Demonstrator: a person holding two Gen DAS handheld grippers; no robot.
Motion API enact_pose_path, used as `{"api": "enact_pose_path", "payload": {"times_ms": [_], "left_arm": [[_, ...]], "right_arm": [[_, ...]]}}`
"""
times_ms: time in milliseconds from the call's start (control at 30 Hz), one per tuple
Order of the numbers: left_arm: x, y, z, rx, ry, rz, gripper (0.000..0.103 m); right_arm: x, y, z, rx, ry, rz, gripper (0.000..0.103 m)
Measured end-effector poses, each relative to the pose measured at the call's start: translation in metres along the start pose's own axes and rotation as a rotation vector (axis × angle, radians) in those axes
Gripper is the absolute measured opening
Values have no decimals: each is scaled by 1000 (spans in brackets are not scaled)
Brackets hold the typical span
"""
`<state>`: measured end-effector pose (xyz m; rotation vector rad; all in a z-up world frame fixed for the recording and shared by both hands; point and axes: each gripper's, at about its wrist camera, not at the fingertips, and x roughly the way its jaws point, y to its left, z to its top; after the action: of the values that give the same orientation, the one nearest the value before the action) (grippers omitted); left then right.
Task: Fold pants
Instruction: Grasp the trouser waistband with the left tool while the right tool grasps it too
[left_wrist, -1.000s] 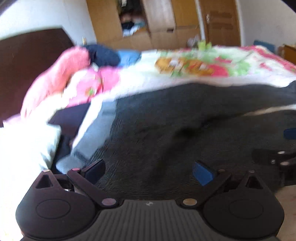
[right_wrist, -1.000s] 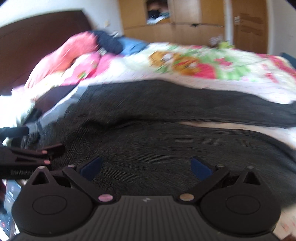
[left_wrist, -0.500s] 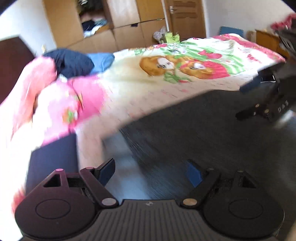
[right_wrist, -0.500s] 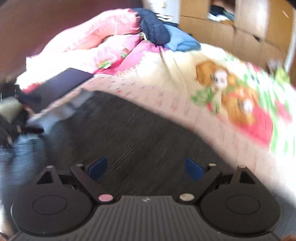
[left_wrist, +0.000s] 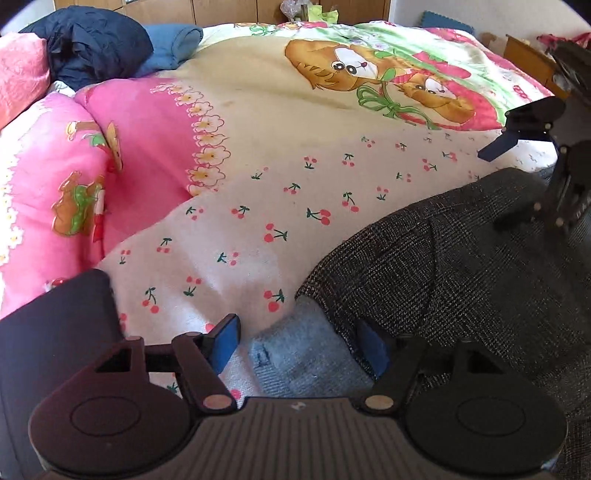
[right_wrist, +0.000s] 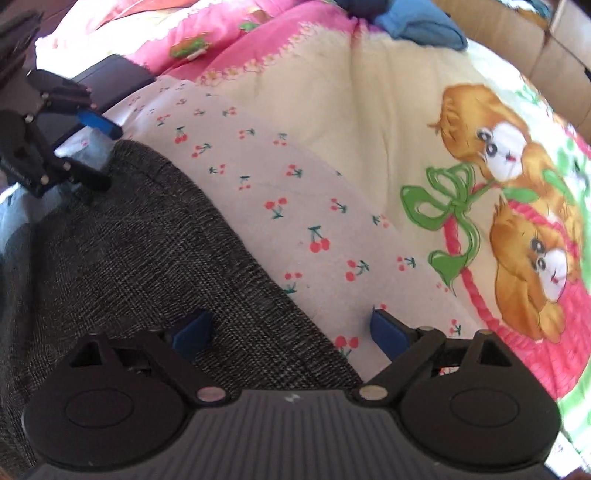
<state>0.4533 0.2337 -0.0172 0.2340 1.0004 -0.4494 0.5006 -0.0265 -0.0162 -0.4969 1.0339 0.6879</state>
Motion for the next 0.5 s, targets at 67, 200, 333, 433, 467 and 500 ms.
{"api": "enact_pose_path", "payload": {"times_ms": [67,200,333,433,467,500], "left_arm": [[-4,-5,-1,9,-4,-1,70],[-7,-12,-1,25,-10,21,51],[-19,-22,0,59,-42,77,26],[-24,-28,1,59,-50,104,25],[-27,-31,2,54,-57,113,24],[-30,-34,2,47,-68,117,24]], "right_arm": [[-1,-1,-3,2,0,10,91],[-4,-3,-3,31,2,11,72],[-28,4,-7,21,-11,-50,22],[-40,12,-13,5,4,-59,5],[-44,15,-15,3,-4,-62,4],[-49,18,-17,0,-15,-67,4]]}}
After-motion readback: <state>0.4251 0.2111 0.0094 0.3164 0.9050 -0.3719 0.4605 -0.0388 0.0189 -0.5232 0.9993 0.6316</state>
